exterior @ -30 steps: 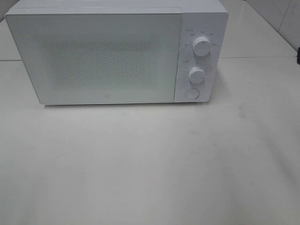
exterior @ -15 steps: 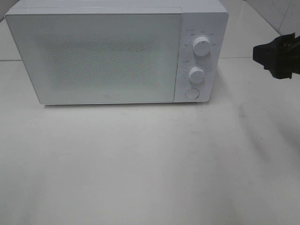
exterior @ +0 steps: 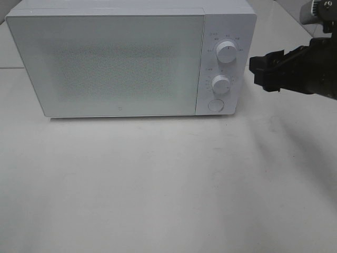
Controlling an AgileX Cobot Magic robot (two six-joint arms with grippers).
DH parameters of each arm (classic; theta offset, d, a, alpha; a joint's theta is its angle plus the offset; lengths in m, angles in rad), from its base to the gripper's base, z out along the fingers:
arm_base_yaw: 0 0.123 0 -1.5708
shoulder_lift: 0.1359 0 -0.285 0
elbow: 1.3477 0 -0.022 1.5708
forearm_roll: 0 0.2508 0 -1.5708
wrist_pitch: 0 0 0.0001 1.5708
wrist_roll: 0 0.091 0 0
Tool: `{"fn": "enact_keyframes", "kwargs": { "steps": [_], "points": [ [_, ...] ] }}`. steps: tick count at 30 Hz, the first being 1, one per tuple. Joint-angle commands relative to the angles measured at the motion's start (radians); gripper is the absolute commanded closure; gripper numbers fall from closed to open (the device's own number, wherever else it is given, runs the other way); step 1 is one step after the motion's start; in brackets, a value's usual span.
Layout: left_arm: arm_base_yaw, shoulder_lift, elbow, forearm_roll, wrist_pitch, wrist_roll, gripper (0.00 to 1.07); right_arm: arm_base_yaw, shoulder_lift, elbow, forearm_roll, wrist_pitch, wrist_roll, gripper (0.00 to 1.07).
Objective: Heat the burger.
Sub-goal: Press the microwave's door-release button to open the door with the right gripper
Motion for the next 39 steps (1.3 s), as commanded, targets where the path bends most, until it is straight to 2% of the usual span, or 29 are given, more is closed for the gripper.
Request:
{"fn": "enact_keyframes", "kwargs": {
  "steps": [1, 3, 5, 6, 7, 9, 14, 20, 28, 33, 38, 39],
  "points": [
    [0.004, -0.022, 0.003, -0.006, -0.008, 0.000, 0.01, 0.020, 0.041, 0.030, 0.046, -0.117, -0.024, 0.34],
    [0.004, -0.022, 0.003, -0.006, -0.008, 0.000, 0.01, 0.079, 0.107, 0.078, 0.198, -0.220, -0.129, 0.34],
    [0.004, -0.022, 0.003, -0.006, -0.008, 0.000, 0.01, 0.093, 0.120, 0.086, 0.229, -0.239, -0.159, 0.34],
    [0.004, -0.022, 0.003, -0.006, -0.008, 0.000, 0.01, 0.125, 0.152, 0.100, 0.302, -0.280, -0.206, 0.34],
    [0.004, -0.022, 0.003, -0.006, -0.008, 0.000, 0.01, 0.125, 0.152, 0.100, 0.302, -0.280, -0.206, 0.34],
    [0.004, -0.022, 0.003, -0.006, -0.008, 0.000, 0.01, 0.178, 0.196, 0.113, 0.412, -0.347, -0.256, 0.34],
    [0.004, -0.022, 0.003, -0.006, -0.008, 0.000, 0.01, 0.243, 0.243, 0.115, 0.516, -0.416, -0.283, 0.34],
    [0.004, -0.022, 0.003, -0.006, -0.008, 0.000, 0.01, 0.369, 0.313, 0.115, 0.658, -0.507, -0.304, 0.34],
    [0.004, -0.022, 0.003, -0.006, -0.008, 0.000, 0.01, 0.470, 0.370, 0.115, 0.754, -0.537, -0.304, 0.34],
    [0.004, -0.022, 0.003, -0.006, -0.008, 0.000, 0.01, 0.484, 0.371, 0.115, 0.765, -0.534, -0.269, 0.34],
    [0.004, -0.022, 0.003, -0.006, -0.008, 0.000, 0.01, 0.484, 0.371, 0.115, 0.765, -0.537, -0.046, 0.36],
    [0.004, -0.022, 0.003, -0.006, -0.008, 0.000, 0.01, 0.484, 0.371, 0.115, 0.764, -0.536, 0.065, 0.38]
  ]
}}
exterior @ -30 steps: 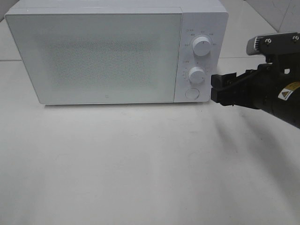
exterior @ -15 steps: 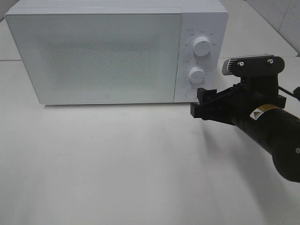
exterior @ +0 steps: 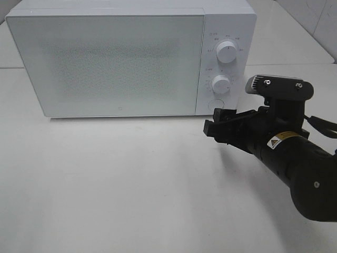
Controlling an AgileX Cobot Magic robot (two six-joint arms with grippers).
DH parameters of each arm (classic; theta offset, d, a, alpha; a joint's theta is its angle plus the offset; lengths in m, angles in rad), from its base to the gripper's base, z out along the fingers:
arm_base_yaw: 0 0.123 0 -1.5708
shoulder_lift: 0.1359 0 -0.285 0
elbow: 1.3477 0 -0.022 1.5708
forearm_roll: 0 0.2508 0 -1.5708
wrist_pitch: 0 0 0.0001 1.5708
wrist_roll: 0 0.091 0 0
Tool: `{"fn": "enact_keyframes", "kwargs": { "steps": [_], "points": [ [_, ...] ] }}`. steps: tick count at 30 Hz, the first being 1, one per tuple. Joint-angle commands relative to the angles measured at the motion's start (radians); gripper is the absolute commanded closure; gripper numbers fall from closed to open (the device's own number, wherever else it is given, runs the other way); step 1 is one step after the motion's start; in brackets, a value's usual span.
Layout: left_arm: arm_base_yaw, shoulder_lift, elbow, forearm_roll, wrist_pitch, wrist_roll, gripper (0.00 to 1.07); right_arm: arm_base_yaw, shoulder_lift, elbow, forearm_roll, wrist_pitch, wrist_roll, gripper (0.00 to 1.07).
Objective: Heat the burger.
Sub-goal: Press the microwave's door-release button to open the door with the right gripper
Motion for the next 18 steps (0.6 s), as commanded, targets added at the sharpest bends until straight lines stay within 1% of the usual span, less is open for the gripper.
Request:
{"fn": "enact_keyframes", "kwargs": {
  "steps": [1, 2, 3, 4, 5, 6, 7, 8, 9, 10, 11, 12, 13, 14, 15, 16, 17, 18],
  "points": [
    [0.004, -0.022, 0.003, -0.006, -0.008, 0.000, 0.01, 0.006, -0.004, 0.002, -0.001, -0.007, 0.150, 0.38],
    [0.004, -0.022, 0.003, -0.006, -0.008, 0.000, 0.01, 0.006, -0.004, 0.002, -0.004, -0.006, 0.262, 0.40],
    [0.004, -0.022, 0.003, -0.006, -0.008, 0.000, 0.01, 0.006, -0.004, 0.002, -0.004, -0.005, 0.323, 0.42],
    [0.004, -0.022, 0.003, -0.006, -0.008, 0.000, 0.01, 0.006, -0.004, 0.002, -0.004, -0.005, 0.323, 0.42],
    [0.004, -0.022, 0.003, -0.006, -0.008, 0.000, 0.01, 0.006, -0.004, 0.002, -0.004, -0.004, 0.433, 0.45],
    [0.004, -0.022, 0.003, -0.006, -0.008, 0.000, 0.01, 0.006, -0.004, 0.002, -0.004, -0.004, 0.433, 0.45],
    [0.004, -0.022, 0.003, -0.006, -0.008, 0.000, 0.01, 0.006, -0.004, 0.002, -0.004, -0.002, 0.557, 0.48],
    [0.004, -0.022, 0.003, -0.006, -0.008, 0.000, 0.01, 0.006, -0.004, 0.002, -0.005, -0.002, 0.622, 0.50],
    [0.004, -0.022, 0.003, -0.006, -0.008, 0.000, 0.01, 0.006, -0.004, 0.002, -0.005, -0.002, 0.622, 0.50],
    [0.004, -0.022, 0.003, -0.006, -0.008, 0.000, 0.01, 0.006, -0.004, 0.002, -0.005, -0.001, 0.735, 0.53],
    [0.004, -0.022, 0.003, -0.006, -0.008, 0.000, 0.01, 0.006, -0.004, 0.002, -0.005, -0.001, 0.735, 0.53],
    [0.004, -0.022, 0.003, -0.006, -0.008, 0.000, 0.01, 0.006, -0.004, 0.002, -0.005, -0.001, 0.845, 0.57],
    [0.004, -0.022, 0.003, -0.006, -0.008, 0.000, 0.01, 0.006, -0.004, 0.002, -0.005, -0.001, 0.906, 0.59],
    [0.004, -0.022, 0.003, -0.006, -0.008, 0.000, 0.01, 0.006, -0.004, 0.002, -0.005, -0.001, 0.906, 0.59],
    [0.004, -0.022, 0.003, -0.006, -0.008, 0.000, 0.01, 0.006, -0.004, 0.002, -0.005, -0.001, 1.031, 0.63],
    [0.004, -0.022, 0.003, -0.006, -0.008, 0.000, 0.01, 0.006, -0.004, 0.002, -0.005, -0.001, 1.093, 0.66],
    [0.004, -0.022, 0.003, -0.006, -0.008, 0.000, 0.01, 0.006, -0.004, 0.002, -0.005, -0.001, 1.093, 0.66],
    [0.004, -0.022, 0.003, -0.006, -0.008, 0.000, 0.01, 0.006, -0.004, 0.002, -0.004, 0.000, 1.191, 0.71]
  ]
}}
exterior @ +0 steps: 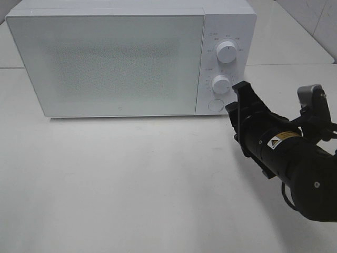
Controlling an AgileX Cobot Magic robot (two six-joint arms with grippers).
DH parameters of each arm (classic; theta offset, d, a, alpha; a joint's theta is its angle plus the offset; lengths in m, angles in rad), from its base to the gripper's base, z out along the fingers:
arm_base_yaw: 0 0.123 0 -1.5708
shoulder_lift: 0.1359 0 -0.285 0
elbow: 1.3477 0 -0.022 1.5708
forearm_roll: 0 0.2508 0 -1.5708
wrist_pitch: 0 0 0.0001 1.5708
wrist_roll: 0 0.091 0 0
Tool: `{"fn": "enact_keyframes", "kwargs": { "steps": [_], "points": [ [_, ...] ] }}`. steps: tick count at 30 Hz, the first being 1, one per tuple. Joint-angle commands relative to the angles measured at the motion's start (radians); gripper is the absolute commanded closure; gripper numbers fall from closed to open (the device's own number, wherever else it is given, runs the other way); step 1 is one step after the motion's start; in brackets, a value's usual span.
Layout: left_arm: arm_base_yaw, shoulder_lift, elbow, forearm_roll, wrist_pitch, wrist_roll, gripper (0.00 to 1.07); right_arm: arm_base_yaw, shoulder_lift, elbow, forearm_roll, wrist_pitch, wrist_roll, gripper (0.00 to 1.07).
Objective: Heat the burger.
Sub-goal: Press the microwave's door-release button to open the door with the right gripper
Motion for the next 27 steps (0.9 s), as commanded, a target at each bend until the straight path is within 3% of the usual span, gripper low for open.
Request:
{"fn": "enact_keyframes", "kwargs": {
  "steps": [1, 10, 19, 27],
  "points": [
    [0.004, -0.022, 0.003, -0.006, -0.008, 0.000, 0.01, 0.006, -0.004, 0.002, -0.007, 0.001, 0.276, 0.79],
    [0.004, -0.022, 0.003, -0.006, -0.008, 0.000, 0.01, 0.006, -0.004, -0.002, 0.031, 0.067, 0.343, 1.04],
    [0.004, -0.022, 0.003, -0.006, -0.008, 0.000, 0.01, -0.012, 0.006, -0.039, 0.045, 0.132, 0.313, 1.07],
    [0.004, -0.022, 0.003, -0.006, -0.008, 0.000, 0.01, -0.070, 0.096, -0.123, -0.052, 0.144, 0.326, 1.07]
  ]
}}
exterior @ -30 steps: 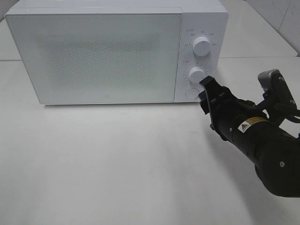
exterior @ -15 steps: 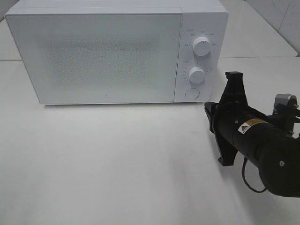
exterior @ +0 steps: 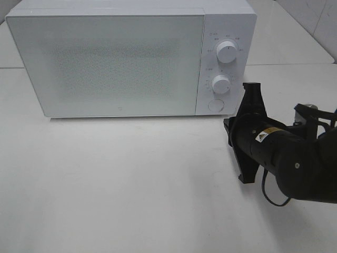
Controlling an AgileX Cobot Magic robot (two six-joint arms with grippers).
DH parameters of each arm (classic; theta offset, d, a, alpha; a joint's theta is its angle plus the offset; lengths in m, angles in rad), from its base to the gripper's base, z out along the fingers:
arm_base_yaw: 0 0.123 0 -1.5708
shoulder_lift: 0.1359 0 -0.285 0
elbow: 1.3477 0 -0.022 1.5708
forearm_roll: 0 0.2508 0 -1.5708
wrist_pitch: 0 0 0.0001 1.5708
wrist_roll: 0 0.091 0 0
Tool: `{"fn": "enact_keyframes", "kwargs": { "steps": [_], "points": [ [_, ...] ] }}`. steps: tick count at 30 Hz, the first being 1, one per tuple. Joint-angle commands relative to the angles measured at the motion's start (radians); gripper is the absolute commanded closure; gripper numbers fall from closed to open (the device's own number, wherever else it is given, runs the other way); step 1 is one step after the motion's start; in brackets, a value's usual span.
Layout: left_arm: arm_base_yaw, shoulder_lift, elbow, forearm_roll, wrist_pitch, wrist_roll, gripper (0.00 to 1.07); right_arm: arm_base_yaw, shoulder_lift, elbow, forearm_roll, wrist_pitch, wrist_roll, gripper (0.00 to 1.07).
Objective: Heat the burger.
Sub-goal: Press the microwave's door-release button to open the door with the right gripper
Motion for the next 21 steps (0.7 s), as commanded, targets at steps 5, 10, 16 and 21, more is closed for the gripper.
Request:
{"fn": "enact_keyframes", "kwargs": {
  "steps": [5, 10, 16, 21],
  "points": [
    [0.004, -0.022, 0.003, -0.006, -0.008, 0.000, 0.01, -0.039, 0.056, -0.083, -0.055, 0.009, -0.001, 1.07],
    [0.004, -0.022, 0.003, -0.006, -0.008, 0.000, 0.01, -0.085, 0.103, -0.151, -0.066, 0.045, -0.014, 1.07],
    [0.004, -0.022, 0.003, -0.006, -0.008, 0.000, 0.01, -0.110, 0.147, -0.201, -0.119, 0.052, -0.014, 1.07],
    [0.004, -0.022, 0.003, -0.006, -0.008, 0.000, 0.01, -0.118, 0.186, -0.244, -0.127, 0.053, -0.021, 1.07]
  ]
}}
